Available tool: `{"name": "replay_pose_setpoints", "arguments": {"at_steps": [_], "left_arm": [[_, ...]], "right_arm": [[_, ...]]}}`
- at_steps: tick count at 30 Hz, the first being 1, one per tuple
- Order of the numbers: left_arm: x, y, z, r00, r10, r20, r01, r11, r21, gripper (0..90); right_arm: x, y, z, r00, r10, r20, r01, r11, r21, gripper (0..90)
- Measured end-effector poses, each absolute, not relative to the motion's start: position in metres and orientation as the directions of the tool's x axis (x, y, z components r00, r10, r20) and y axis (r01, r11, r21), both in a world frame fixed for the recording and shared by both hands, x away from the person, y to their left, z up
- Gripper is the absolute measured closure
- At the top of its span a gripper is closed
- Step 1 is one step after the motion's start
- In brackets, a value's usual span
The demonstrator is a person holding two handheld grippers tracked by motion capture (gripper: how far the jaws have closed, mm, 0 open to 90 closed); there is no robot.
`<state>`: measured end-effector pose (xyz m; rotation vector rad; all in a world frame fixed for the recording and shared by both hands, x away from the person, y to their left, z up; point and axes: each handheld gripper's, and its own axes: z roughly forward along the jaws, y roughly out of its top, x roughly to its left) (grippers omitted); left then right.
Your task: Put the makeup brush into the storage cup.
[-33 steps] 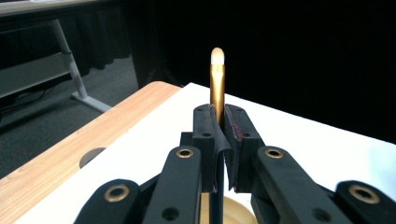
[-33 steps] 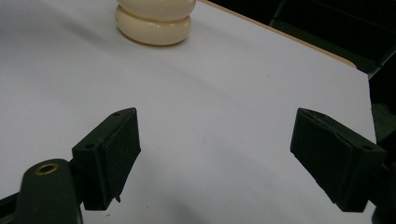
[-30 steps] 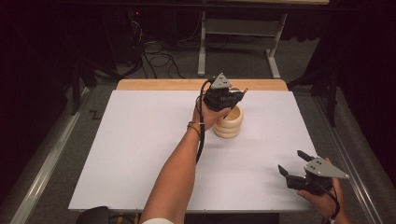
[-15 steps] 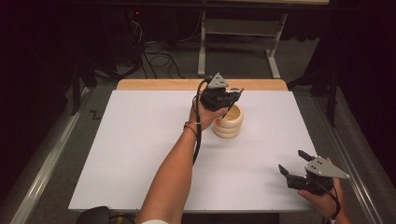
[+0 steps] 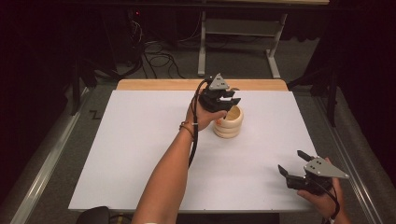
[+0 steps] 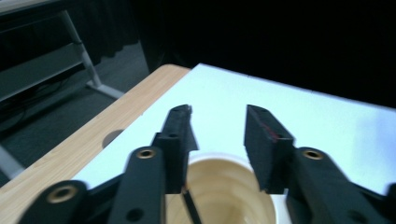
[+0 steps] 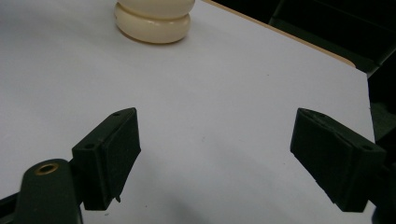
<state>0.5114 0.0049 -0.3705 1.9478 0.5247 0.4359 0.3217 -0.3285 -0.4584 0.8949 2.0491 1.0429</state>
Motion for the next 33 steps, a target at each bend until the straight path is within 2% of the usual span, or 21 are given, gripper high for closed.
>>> {"name": "replay_pose_setpoints", "arguments": {"at_steps": [10, 15, 17, 21, 24, 26, 33], "left_arm": [[0.502, 0.010, -0.365, 0.831, 0.539, 0.139, 0.138, -0.442, 0.886, 48.7], [0.498, 0.014, -0.362, 0.808, 0.575, 0.128, 0.152, -0.413, 0.898, 33.7], [0.497, 0.016, -0.362, 0.805, 0.580, 0.124, 0.153, -0.406, 0.901, 32.4], [0.496, 0.018, -0.363, 0.782, 0.610, 0.129, 0.177, -0.416, 0.892, 22.4], [0.494, 0.021, -0.363, 0.781, 0.611, 0.129, 0.170, -0.406, 0.898, 21.4], [0.493, 0.022, -0.364, 0.771, 0.621, 0.138, 0.171, -0.411, 0.895, 16.3], [0.486, 0.028, -0.365, 0.767, 0.617, 0.175, 0.150, -0.438, 0.886, 16.8]], "right_arm": [[0.322, -0.328, -0.458, -0.547, 0.798, -0.253, 0.270, 0.454, 0.849, 16.9], [0.321, -0.327, -0.459, -0.545, 0.803, -0.243, 0.276, 0.445, 0.852, 16.9], [0.321, -0.328, -0.458, -0.546, 0.799, -0.253, 0.271, 0.454, 0.849, 16.9], [0.321, -0.327, -0.458, -0.550, 0.796, -0.254, 0.269, 0.456, 0.848, 16.9], [0.322, -0.327, -0.458, -0.552, 0.795, -0.251, 0.270, 0.455, 0.849, 16.9], [0.322, -0.327, -0.459, -0.553, 0.794, -0.251, 0.270, 0.456, 0.848, 16.9], [0.322, -0.326, -0.459, -0.555, 0.795, -0.245, 0.272, 0.452, 0.850, 16.9]]}}
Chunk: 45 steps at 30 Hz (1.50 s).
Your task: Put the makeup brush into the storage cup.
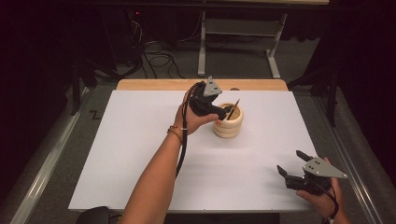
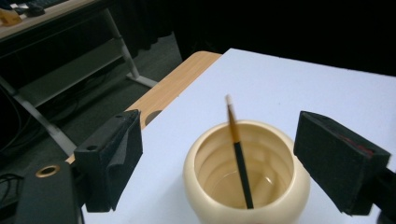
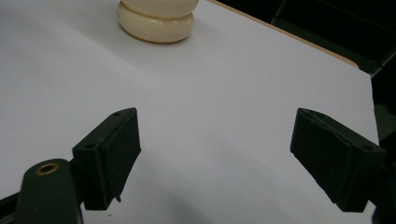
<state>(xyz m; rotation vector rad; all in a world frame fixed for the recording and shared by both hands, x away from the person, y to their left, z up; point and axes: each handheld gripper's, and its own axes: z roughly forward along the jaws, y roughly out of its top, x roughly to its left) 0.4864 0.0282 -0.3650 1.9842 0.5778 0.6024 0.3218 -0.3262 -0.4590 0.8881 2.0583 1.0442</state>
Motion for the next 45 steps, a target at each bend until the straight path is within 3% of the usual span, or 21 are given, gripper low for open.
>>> {"name": "replay_pose_setpoints", "arguments": {"at_steps": [27, 45], "left_arm": [[0.455, 0.054, -0.359, 0.744, 0.600, 0.295, 0.098, -0.534, 0.840, 17.8], [0.447, 0.066, -0.366, 0.736, 0.593, 0.327, 0.101, -0.574, 0.813, 18.0]], "right_arm": [[0.322, -0.324, -0.460, -0.554, 0.794, -0.250, 0.275, 0.458, 0.845, 16.9], [0.322, -0.323, -0.460, -0.557, 0.790, -0.256, 0.275, 0.467, 0.840, 16.9]]}}
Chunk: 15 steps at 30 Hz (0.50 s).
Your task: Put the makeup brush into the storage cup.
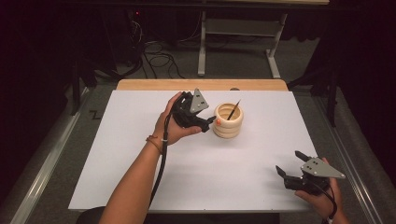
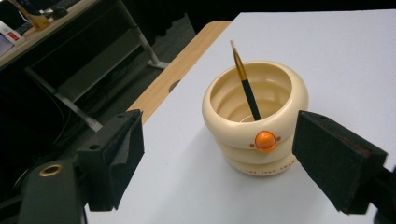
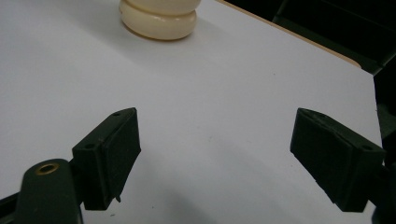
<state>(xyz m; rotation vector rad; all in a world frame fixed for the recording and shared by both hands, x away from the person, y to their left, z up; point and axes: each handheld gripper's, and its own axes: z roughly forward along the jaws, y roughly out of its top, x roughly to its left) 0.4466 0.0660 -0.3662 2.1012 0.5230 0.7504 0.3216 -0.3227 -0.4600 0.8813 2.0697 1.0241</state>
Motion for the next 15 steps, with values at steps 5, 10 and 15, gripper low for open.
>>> {"name": "replay_pose_setpoints", "arguments": {"at_steps": [5, 10, 15], "left_arm": [[0.444, 0.067, -0.370, 0.720, 0.592, 0.362, 0.102, -0.606, 0.788, 18.9], [0.441, 0.071, -0.371, 0.721, 0.594, 0.358, 0.101, -0.600, 0.793, 19.0], [0.436, 0.075, -0.373, 0.723, 0.591, 0.359, 0.102, -0.605, 0.790, 19.0]], "right_arm": [[0.322, -0.323, -0.461, -0.555, 0.794, -0.249, 0.277, 0.458, 0.845, 16.9], [0.322, -0.322, -0.461, -0.558, 0.789, -0.258, 0.276, 0.470, 0.839, 16.9], [0.322, -0.322, -0.461, -0.558, 0.789, -0.257, 0.280, 0.471, 0.836, 16.9]]}}
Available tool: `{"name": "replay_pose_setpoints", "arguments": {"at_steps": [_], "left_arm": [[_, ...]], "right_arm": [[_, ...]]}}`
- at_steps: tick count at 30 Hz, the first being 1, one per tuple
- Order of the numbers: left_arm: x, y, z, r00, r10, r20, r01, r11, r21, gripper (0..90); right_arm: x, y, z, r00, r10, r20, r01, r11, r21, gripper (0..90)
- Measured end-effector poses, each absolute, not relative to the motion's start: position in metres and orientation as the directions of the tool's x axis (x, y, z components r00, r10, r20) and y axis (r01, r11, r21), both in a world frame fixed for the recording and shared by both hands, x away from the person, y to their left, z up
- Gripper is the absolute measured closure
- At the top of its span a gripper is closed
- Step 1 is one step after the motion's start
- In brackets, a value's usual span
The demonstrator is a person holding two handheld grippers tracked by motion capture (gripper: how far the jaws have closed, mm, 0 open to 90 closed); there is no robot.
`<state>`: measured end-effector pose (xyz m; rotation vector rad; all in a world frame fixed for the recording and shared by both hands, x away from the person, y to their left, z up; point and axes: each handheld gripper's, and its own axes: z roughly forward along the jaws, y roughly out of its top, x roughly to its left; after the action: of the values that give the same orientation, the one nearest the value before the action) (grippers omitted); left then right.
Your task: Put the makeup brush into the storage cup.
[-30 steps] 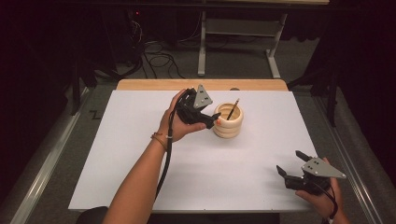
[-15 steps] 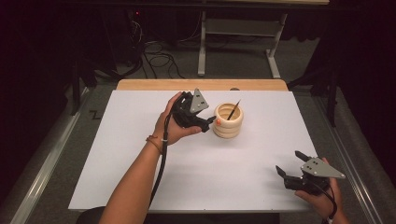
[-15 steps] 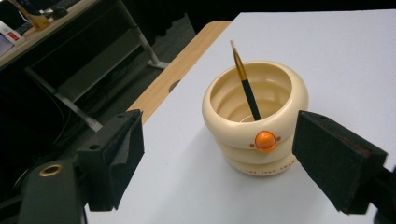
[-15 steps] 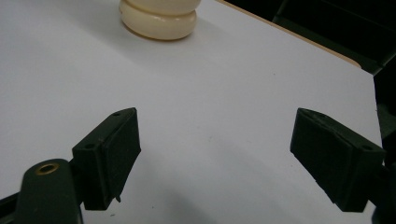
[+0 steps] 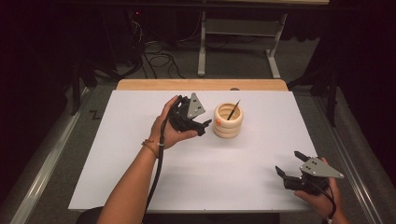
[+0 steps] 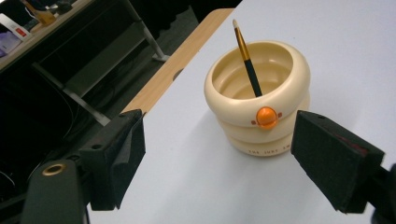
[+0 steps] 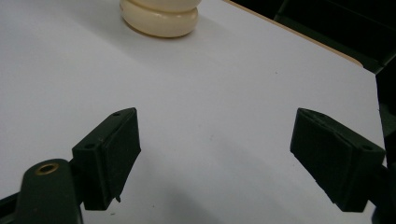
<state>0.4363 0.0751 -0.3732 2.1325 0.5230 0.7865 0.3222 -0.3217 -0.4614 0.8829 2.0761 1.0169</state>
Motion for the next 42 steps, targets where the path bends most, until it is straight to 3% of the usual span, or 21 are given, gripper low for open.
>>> {"name": "replay_pose_setpoints", "arguments": {"at_steps": [42], "left_arm": [[0.405, 0.133, -0.401, 0.692, 0.619, 0.371, 0.147, -0.624, 0.768, 18.6]], "right_arm": [[0.322, -0.320, -0.462, -0.561, 0.782, -0.271, 0.281, 0.488, 0.826, 16.9]]}}
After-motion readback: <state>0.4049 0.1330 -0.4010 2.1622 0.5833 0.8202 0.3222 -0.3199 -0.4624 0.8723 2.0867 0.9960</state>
